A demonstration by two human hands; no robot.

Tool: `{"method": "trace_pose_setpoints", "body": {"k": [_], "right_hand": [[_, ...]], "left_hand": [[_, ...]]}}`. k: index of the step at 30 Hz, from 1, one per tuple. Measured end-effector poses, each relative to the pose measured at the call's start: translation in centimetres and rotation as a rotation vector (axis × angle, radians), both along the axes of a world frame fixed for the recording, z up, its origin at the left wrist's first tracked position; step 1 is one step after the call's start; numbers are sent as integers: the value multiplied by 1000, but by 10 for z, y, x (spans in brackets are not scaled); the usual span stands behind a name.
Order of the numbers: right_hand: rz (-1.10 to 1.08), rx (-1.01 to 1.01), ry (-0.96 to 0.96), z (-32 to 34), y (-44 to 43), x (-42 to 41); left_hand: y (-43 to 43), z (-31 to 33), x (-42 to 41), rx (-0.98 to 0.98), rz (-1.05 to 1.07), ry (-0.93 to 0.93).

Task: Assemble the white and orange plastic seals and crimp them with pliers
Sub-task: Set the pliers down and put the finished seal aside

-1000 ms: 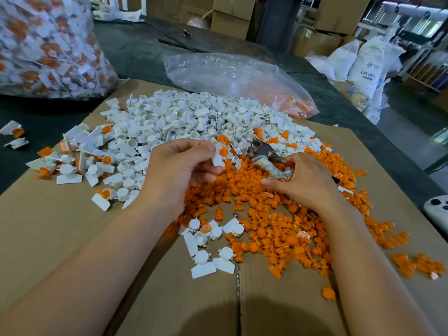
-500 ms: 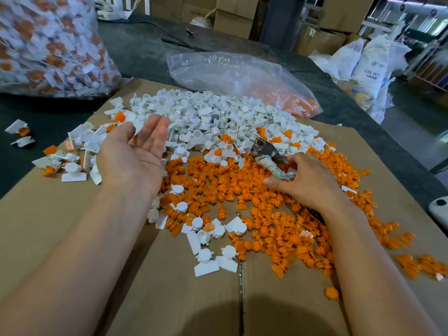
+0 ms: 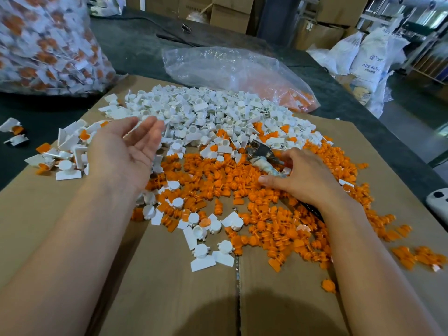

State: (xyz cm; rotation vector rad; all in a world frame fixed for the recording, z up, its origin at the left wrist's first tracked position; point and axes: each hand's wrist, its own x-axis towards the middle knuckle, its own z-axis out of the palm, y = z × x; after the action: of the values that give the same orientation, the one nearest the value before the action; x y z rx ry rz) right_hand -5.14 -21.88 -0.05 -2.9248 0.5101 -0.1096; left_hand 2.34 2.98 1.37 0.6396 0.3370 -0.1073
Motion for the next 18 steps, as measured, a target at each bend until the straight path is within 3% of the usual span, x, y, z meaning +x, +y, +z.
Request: {"method": "trace_pose_setpoints", "body": {"k": [3,6,11,14,18], "right_hand": [[3,20,-5,1,1,-1],[2,33,-15,4,0,-1],[33,53,-171,11,4,-3],[169,319,-353,22,15,-10],[474,516,-56,31,38,-20]], "left_hand": [[-8,0,-6,474,-185,-111],[-13,-1,-16,800,-377,-362],[-22,-6,-32,1150,-796,-796],[-27,-11,-35,1281,-889,-900],[-29,-12,-38,1357,-890,-973]]}}
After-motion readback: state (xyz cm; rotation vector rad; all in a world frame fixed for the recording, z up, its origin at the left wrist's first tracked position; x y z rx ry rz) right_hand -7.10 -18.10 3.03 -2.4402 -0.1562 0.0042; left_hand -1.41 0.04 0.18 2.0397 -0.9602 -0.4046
